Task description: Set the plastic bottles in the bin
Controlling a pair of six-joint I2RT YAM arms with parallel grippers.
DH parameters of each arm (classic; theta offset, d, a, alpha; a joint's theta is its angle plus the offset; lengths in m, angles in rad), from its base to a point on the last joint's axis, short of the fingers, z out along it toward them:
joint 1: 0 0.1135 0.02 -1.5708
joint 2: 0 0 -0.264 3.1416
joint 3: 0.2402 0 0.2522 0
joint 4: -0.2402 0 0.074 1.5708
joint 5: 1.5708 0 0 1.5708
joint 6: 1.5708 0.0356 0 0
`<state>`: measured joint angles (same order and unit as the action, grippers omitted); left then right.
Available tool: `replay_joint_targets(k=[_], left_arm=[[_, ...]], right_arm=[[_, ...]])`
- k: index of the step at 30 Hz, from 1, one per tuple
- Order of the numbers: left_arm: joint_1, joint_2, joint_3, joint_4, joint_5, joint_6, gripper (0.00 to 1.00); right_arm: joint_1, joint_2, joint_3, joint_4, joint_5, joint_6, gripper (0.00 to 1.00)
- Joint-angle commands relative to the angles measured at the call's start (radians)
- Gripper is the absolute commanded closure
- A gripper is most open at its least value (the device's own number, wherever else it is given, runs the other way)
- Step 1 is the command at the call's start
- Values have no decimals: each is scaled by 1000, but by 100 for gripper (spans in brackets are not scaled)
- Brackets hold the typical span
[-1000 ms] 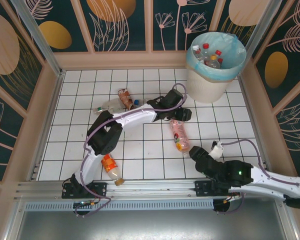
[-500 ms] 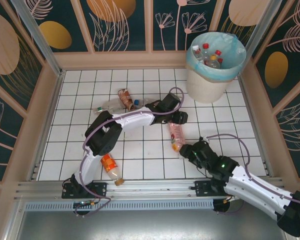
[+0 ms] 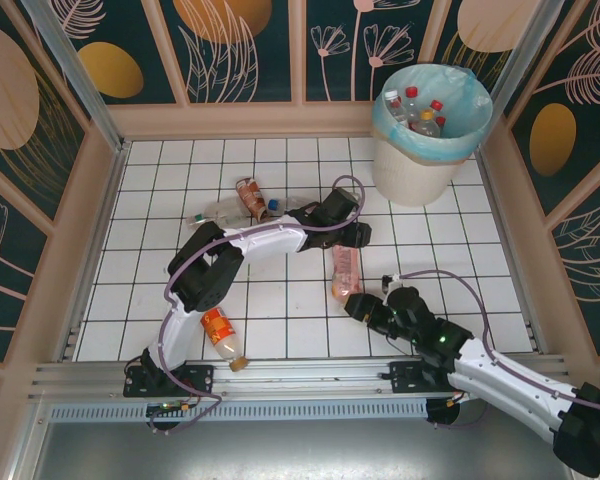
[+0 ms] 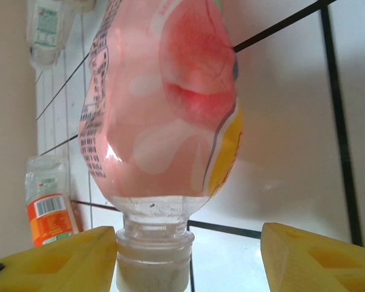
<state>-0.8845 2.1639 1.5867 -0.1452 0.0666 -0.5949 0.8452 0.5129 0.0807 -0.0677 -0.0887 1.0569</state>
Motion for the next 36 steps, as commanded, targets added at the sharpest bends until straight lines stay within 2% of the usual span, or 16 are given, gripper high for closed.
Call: replay_joint_targets(k=[1, 10, 15, 20, 23, 27, 30, 33, 36], left_arm=[[-3, 18, -54, -88, -3, -37, 38], [-2, -17, -105, -62, -30, -81, 38], [-3, -34, -131, -47, -33, -88, 38], [-2, -50, -151, -40, -41, -95, 38], [-3, -59, -157, -38, -47, -95, 38], [-3, -77, -157, -41, -57, -96, 38], [-2, -114, -140, -65, -80, -85, 38], [-1, -194, -113, -92, -152, -25, 34], [-3, -323, -103, -113, -313, 116, 30]], right_arm=[[10, -3, -24, 82, -57, 9, 37], [85, 21, -46, 171, -7, 68, 39], [123, 33, -7, 84, 97, 86, 42], [121, 36, 19, 64, 122, 77, 52], [122, 47, 16, 74, 108, 86, 63], [124, 39, 41, 22, 75, 97, 83], [130, 26, 112, -75, 87, 87, 87], [132, 26, 225, -194, 99, 52, 90], [121, 53, 363, -308, 92, -18, 91]])
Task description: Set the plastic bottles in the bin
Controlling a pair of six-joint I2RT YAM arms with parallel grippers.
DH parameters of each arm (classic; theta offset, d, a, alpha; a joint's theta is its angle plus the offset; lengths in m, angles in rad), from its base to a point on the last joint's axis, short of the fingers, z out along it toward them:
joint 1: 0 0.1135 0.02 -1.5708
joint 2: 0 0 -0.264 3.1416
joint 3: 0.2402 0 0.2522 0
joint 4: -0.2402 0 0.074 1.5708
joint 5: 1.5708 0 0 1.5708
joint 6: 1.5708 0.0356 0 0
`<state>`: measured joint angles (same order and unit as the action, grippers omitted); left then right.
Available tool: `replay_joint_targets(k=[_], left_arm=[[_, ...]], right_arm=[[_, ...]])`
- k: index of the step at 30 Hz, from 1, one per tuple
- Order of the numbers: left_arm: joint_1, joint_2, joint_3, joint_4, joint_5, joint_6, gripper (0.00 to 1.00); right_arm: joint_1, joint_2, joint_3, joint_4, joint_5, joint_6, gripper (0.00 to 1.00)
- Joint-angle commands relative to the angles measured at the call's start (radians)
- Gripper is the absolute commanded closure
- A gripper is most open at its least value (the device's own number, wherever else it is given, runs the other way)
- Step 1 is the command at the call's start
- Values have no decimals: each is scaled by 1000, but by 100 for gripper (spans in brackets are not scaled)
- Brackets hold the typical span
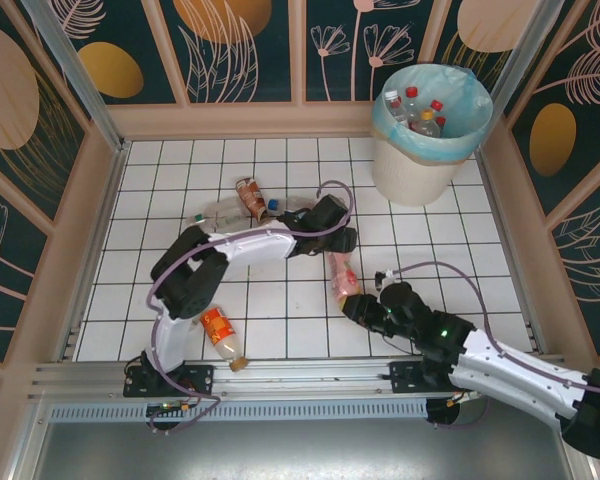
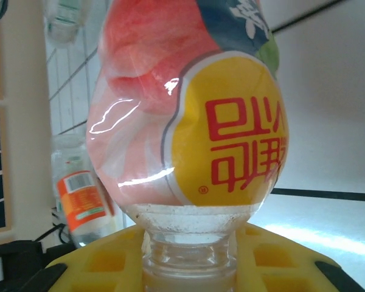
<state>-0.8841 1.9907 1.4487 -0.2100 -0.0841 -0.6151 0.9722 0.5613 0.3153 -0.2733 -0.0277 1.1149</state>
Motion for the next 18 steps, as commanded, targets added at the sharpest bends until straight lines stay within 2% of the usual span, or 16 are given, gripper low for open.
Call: replay_joint_targets(k=[1, 5, 7, 10, 14, 18], left_arm=[[-3, -209, 25, -40, -235, 201, 27], [-2, -453, -69, 95, -433, 515, 17], [-3, -560, -127, 185, -483, 667, 12], [-2, -700, -207, 256, -409, 877, 8], [-3, -859, -345, 236, -256, 1151, 8], [-3, -993, -459, 225, -208, 1369, 6]], right_arm=[[-14, 24, 182, -145, 17, -107, 91], [-49, 126, 405, -310, -44, -245, 92], [-67, 191, 516, -390, -46, -320, 92], [-116, 295, 672, -444, -119, -443, 93], [-157, 428, 838, -490, -288, -561, 94], [-170, 503, 932, -530, -405, -618, 93]])
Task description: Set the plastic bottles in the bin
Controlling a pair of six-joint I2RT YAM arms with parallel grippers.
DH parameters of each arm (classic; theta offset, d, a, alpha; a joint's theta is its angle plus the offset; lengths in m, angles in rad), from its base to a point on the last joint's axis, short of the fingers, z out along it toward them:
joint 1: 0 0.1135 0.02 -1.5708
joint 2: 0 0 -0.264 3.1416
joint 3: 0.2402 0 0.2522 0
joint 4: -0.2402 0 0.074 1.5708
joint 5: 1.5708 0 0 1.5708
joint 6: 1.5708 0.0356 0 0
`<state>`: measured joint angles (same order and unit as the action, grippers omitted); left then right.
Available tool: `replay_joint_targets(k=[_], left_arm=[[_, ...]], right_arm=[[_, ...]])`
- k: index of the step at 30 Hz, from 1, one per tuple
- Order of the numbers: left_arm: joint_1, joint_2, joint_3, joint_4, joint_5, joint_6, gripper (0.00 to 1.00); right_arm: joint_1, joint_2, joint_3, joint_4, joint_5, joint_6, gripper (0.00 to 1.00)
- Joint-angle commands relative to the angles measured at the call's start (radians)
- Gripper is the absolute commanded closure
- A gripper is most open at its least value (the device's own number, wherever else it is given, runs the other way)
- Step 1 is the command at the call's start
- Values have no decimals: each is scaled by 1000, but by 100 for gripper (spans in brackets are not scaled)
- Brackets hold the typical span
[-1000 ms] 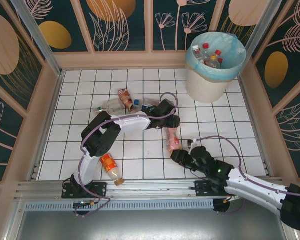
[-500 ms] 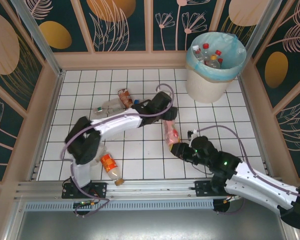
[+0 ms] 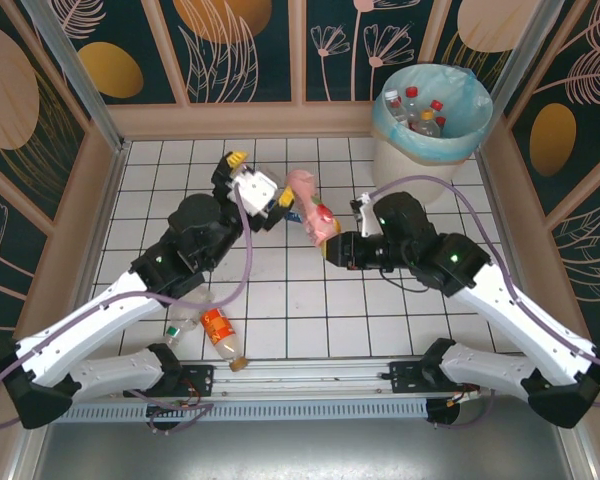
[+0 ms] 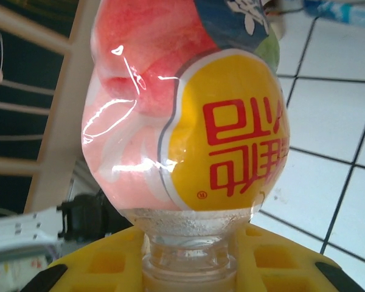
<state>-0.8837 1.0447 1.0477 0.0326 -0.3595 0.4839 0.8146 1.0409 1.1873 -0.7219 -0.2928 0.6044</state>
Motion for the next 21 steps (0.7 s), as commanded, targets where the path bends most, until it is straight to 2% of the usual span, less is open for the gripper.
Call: replay_joint_targets(k=[1, 6, 8, 15, 21], left_arm=[[-4, -72, -69, -22, 82, 316, 6], [-4, -182, -193, -53, 261, 560, 3], [-4, -199, -225, -40, 308, 606, 2], [-3, -151, -254, -6, 347, 645, 1], [-4, -100, -261, 9, 381, 646, 2]], right_arm=[[-17, 36, 67, -83, -166, -117, 93], [-19, 97, 96, -91, -263, -151, 94], [-19, 107, 93, -93, -286, -161, 94], [-19, 109, 71, -78, -405, -186, 95], [-19, 107, 59, -85, -441, -216, 95]])
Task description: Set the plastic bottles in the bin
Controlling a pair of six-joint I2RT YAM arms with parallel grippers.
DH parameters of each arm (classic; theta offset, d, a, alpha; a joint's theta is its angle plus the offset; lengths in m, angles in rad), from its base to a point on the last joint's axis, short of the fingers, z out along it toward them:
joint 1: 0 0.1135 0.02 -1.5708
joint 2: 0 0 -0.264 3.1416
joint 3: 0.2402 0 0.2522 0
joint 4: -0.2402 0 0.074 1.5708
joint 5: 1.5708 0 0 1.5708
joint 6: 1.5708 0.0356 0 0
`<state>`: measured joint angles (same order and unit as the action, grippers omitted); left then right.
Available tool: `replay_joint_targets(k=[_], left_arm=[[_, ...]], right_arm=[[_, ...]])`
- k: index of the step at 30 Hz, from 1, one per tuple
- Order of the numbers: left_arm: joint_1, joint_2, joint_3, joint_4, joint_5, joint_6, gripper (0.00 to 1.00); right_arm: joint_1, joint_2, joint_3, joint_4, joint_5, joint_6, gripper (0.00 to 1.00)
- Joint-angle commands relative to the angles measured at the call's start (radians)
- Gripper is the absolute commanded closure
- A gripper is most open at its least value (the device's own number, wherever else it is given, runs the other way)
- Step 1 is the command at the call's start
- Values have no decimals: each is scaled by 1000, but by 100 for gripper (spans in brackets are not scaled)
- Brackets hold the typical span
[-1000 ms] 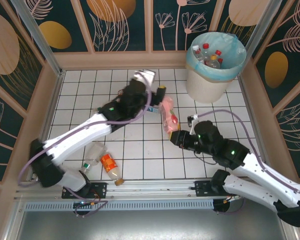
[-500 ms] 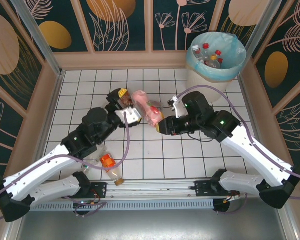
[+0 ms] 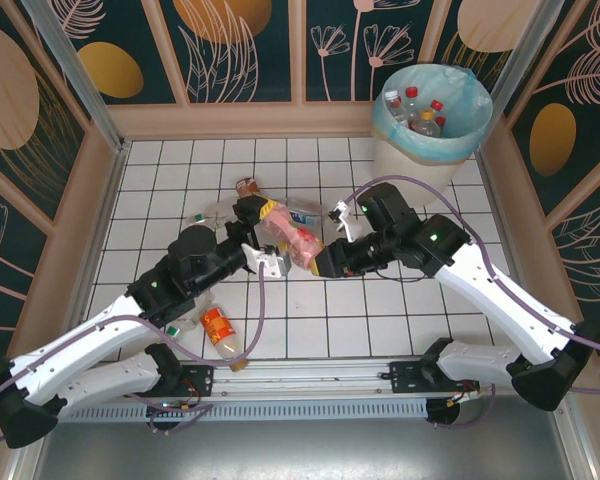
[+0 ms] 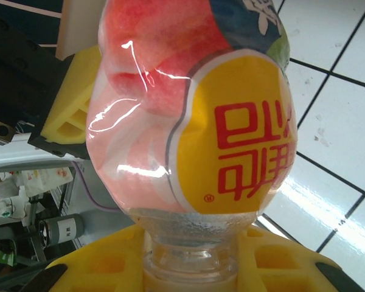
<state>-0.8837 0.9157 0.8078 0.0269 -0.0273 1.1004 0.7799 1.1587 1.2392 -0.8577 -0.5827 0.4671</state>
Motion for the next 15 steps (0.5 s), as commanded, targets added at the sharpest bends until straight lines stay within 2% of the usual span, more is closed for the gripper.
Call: replay_joint_targets(k=[1, 15], left_arm=[[-3, 31, -21, 12, 51, 32, 2], [-4, -83, -46, -128, -34, 48, 1]], right_arm=[[16, -11, 10, 45, -142, -84, 95], [-5, -8, 46, -67, -108, -137, 98]])
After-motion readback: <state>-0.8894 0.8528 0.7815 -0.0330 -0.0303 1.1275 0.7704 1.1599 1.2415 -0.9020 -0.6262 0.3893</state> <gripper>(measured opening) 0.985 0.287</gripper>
